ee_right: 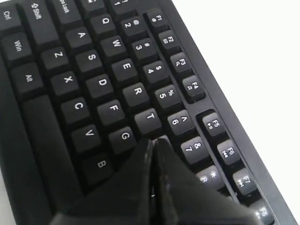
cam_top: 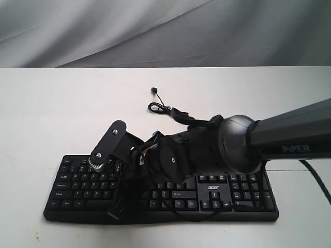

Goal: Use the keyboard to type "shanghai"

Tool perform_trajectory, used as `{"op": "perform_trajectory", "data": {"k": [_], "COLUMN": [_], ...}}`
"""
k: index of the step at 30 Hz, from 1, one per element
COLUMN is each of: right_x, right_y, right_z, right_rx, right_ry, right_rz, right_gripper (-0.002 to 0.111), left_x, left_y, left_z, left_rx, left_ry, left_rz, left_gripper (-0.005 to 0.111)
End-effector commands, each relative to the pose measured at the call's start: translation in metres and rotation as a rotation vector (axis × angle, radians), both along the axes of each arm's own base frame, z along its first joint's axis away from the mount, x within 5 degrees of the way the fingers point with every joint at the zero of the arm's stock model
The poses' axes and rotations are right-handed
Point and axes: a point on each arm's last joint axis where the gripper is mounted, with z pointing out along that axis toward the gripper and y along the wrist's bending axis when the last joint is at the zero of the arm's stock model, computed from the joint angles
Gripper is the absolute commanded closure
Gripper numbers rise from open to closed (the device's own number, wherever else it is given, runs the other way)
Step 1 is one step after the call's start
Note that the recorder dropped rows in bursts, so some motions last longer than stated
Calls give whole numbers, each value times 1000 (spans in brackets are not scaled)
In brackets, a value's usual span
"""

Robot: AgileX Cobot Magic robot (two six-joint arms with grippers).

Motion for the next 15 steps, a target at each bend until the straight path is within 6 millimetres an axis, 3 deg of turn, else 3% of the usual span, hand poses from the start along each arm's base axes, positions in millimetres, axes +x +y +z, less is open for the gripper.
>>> {"op": "perform_trajectory", "data": {"k": [1,15], "right_x": [1,1], "right_y": [1,1], "right_z": [-10,-5], "right_rx": [-14,-7], "right_ry": [4,-3], "right_rz": [1,3], "right_gripper": [108,108], "left_x": [0,0], "left_y": [-1,-1], "left_z": [0,0], "left_rx": [-5,-5], "left_ry": [-10,-10], "left_rz": [-8,-8], "left_gripper": [107,107]}}
